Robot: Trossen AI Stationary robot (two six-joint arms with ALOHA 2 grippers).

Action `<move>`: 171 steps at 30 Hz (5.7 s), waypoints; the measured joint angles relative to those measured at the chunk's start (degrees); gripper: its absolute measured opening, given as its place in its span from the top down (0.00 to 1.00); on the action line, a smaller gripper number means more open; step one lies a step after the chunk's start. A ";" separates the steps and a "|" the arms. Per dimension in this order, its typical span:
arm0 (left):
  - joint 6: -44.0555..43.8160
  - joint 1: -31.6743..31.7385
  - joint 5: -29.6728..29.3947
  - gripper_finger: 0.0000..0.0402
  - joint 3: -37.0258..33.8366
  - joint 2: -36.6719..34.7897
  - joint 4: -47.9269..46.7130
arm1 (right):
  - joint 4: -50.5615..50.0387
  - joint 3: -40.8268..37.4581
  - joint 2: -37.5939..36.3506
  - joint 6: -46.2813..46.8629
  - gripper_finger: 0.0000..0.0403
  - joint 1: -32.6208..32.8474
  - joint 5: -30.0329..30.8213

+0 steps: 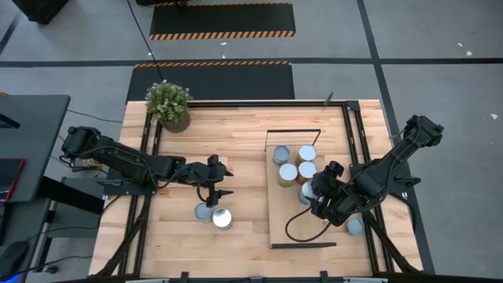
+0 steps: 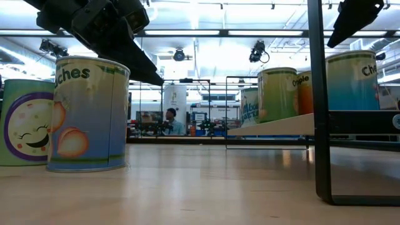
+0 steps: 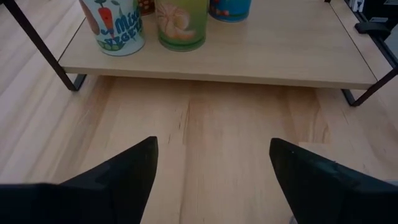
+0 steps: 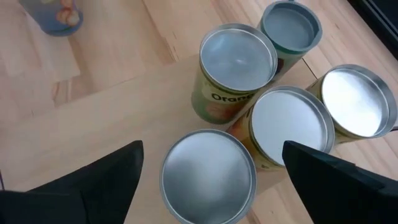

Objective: Pick and place cans onto a shelf
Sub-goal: Put the canned peaches can on the shelf

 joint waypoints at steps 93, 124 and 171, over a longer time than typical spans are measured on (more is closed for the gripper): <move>-5.77 -18.80 1.49 0.22 11.76 -0.11 -36.44 | 13.44 0.13 7.22 -19.32 0.13 -1.91 8.62; 0.61 -18.53 1.62 0.21 11.74 9.59 -22.15 | 15.45 0.15 7.22 -20.76 0.13 -1.93 9.05; 0.80 -17.84 1.27 0.05 11.74 11.19 -20.56 | 16.41 0.15 7.22 -20.79 0.13 -1.93 8.39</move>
